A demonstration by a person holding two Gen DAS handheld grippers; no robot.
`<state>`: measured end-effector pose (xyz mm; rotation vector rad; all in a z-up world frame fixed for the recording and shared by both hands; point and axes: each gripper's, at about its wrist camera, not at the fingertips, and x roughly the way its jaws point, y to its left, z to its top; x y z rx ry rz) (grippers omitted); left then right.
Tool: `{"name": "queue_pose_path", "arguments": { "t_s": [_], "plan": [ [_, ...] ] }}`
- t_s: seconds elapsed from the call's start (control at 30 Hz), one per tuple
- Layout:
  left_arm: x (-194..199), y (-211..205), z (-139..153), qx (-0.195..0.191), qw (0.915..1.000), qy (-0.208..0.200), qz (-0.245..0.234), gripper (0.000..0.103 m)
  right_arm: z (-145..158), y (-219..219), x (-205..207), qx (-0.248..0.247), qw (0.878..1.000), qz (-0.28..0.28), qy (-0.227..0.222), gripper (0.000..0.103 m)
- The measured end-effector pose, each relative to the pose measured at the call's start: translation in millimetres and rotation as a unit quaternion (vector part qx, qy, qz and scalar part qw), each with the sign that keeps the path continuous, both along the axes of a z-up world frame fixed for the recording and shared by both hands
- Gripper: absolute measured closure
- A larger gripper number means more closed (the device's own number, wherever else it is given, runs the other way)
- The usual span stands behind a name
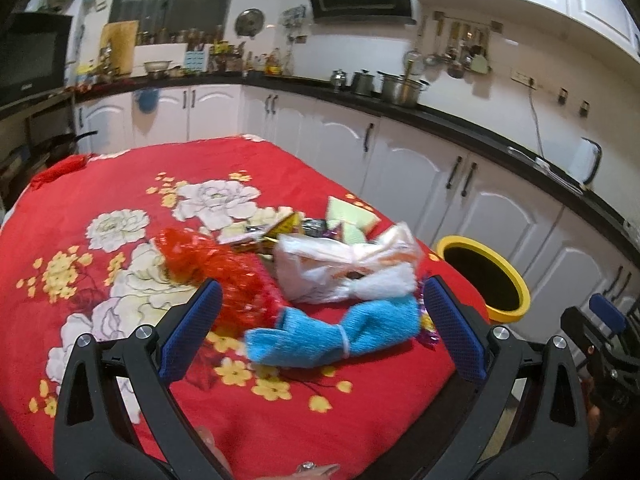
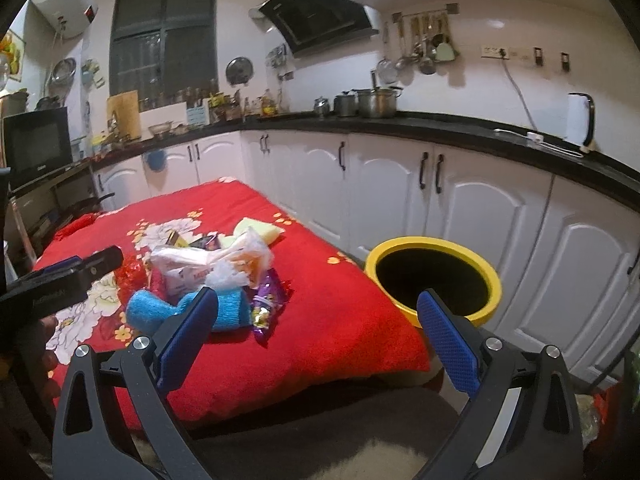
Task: Collect trash
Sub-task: 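Grasp the red plastic bag with the left tool while the right tool grasps the clear plastic bag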
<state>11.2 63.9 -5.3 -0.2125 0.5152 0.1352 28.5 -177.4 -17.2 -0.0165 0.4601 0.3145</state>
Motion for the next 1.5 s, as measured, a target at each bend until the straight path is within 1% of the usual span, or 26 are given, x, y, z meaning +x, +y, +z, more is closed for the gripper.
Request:
{"name": "queue_pose_path", "arguments": {
  "t_s": [0.2,0.37,0.43,0.5,0.57,0.73,0.8,0.9,1.0,1.03,1.07,1.1,1.13,1.17,1.2,1.23,1.27,1.3,1.33,1.37,1.4,1.43,1.47,1.5],
  "plan": [
    [4,30,-1,-0.017,0.9992,0.010,0.036,0.011,0,17,17,-0.006,0.999,0.031,0.008,0.006],
    [9,59,-4,-0.027,0.9966,0.022,0.075,0.011,1,34,38,-0.005,0.998,0.062,0.020,0.006],
    [11,69,-5,-0.035,0.9959,0.023,0.080,0.011,2,43,49,-0.008,0.997,0.072,0.026,0.006],
    [12,79,-6,-0.032,0.9945,0.025,0.097,0.011,3,48,60,-0.010,0.996,0.083,0.026,0.006],
    [16,86,-9,-0.033,0.9933,0.036,0.105,0.011,3,57,72,-0.018,0.995,0.092,0.031,0.006],
    [37,101,-19,-0.047,0.9910,0.066,0.106,0.011,0,72,106,-0.016,0.992,0.112,0.051,0.006],
    [50,107,-26,-0.061,0.9896,0.084,0.100,0.011,-3,77,120,-0.017,0.991,0.121,0.063,0.006],
    [65,114,-36,-0.077,0.9874,0.100,0.096,0.011,-11,85,142,-0.024,0.987,0.131,0.085,0.006],
    [79,123,-48,-0.091,0.9826,0.123,0.104,0.011,-20,92,161,-0.028,0.984,0.140,0.104,0.008],
    [82,127,-52,-0.098,0.9803,0.130,0.113,0.011,-23,94,166,-0.028,0.983,0.142,0.110,0.010],
    [83,131,-55,-0.105,0.9785,0.133,0.117,0.011,-27,97,173,-0.028,0.981,0.149,0.122,0.016],
    [84,137,-59,-0.125,0.9759,0.134,0.118,0.011,-30,99,178,-0.027,0.979,0.154,0.130,0.025],
    [85,141,-61,-0.138,0.9743,0.132,0.119,0.011,-34,100,183,-0.027,0.978,0.155,0.137,0.029],
    [87,145,-63,-0.149,0.9724,0.133,0.121,0.011,-37,101,186,-0.026,0.977,0.156,0.143,0.034],
    [88,149,-65,-0.155,0.9710,0.134,0.124,0.011,-40,101,190,-0.020,0.975,0.158,0.153,0.042],
    [90,151,-66,-0.158,0.9699,0.135,0.126,0.011,-43,101,196,-0.012,0.973,0.161,0.164,0.045],
    [91,153,-68,-0.165,0.9681,0.138,0.128,0.015,-45,101,199,-0.006,0.971,0.165,0.172,0.053],
    [92,156,-71,-0.181,0.9654,0.138,0.127,0.019,-46,100,200,-0.003,0.970,0.167,0.177,0.065],
    [93,158,-73,-0.194,0.9631,0.139,0.124,0.020,-48,101,202,0.001,0.969,0.171,0.181,0.069],
    [93,161,-76,-0.205,0.9605,0.140,0.125,0.024,-47,101,202,0.002,0.969,0.170,0.177,0.072],
    [93,161,-78,-0.211,0.9595,0.139,0.124,0.029,-46,101,202,0.005,0.969,0.174,0.174,0.074],
    [93,162,-79,-0.213,0.9592,0.139,0.123,0.032,-45,101,202,0.009,0.968,0.183,0.174,0.075],
    [93,161,-79,-0.215,0.9596,0.137,0.120,0.039,-44,102,202,0.010,0.967,0.189,0.173,0.079],
    [94,160,-79,-0.216,0.9598,0.135,0.118,0.048,-42,102,200,0.007,0.968,0.188,0.167,0.080]
  ]
}}
